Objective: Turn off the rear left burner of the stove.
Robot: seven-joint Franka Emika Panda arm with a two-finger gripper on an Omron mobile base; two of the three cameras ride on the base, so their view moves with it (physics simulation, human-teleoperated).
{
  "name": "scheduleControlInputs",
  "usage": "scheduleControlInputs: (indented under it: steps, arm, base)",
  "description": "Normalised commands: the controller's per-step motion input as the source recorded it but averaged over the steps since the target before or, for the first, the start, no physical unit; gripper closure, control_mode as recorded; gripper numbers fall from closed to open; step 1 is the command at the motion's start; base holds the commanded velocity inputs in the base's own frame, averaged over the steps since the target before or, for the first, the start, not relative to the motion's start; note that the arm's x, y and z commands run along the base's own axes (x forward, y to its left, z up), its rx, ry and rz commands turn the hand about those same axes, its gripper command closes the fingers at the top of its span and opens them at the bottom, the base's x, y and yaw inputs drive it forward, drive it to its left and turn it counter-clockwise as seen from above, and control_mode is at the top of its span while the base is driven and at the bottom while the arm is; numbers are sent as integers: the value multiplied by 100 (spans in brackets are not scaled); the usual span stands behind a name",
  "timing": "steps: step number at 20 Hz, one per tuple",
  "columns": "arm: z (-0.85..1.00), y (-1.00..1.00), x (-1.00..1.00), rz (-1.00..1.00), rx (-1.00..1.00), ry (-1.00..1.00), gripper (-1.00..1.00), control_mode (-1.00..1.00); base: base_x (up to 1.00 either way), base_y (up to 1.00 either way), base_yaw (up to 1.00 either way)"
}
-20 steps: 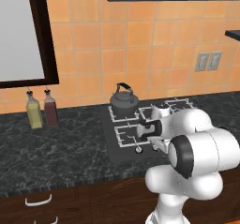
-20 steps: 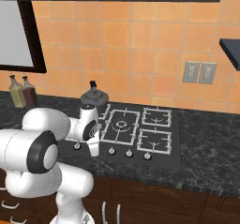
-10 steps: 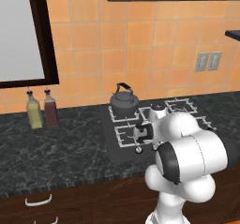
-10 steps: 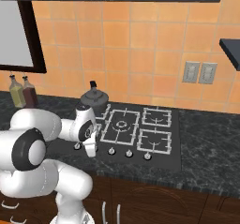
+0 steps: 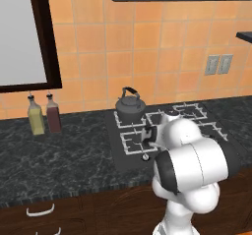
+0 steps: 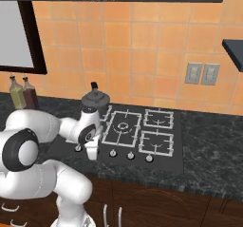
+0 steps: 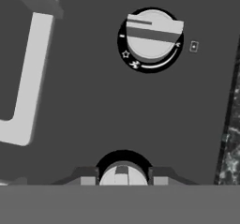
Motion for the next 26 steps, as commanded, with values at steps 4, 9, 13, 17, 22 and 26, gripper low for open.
scheduleControlInputs:
  steps: [4,9,13,17,22,26]
  arm:
    - [0,16,0,-90,23,-3,100,-100]
    - [0,23,0,-88,21,-3,100,-100]
    - [0,37,0,-83,17,0,100,-100]
    - [0,41,0,-81,17,0,100,-100]
    - [-1,23,0,-90,17,3,100,-100]
    - [-51,8,0,-100,3,21,100,-100]
  base:
    - [0,0,0]
    - [0,0,0]
    - [0,0,0]
    - [0,0,0]
    - [0,0,0]
    - [0,0,0]
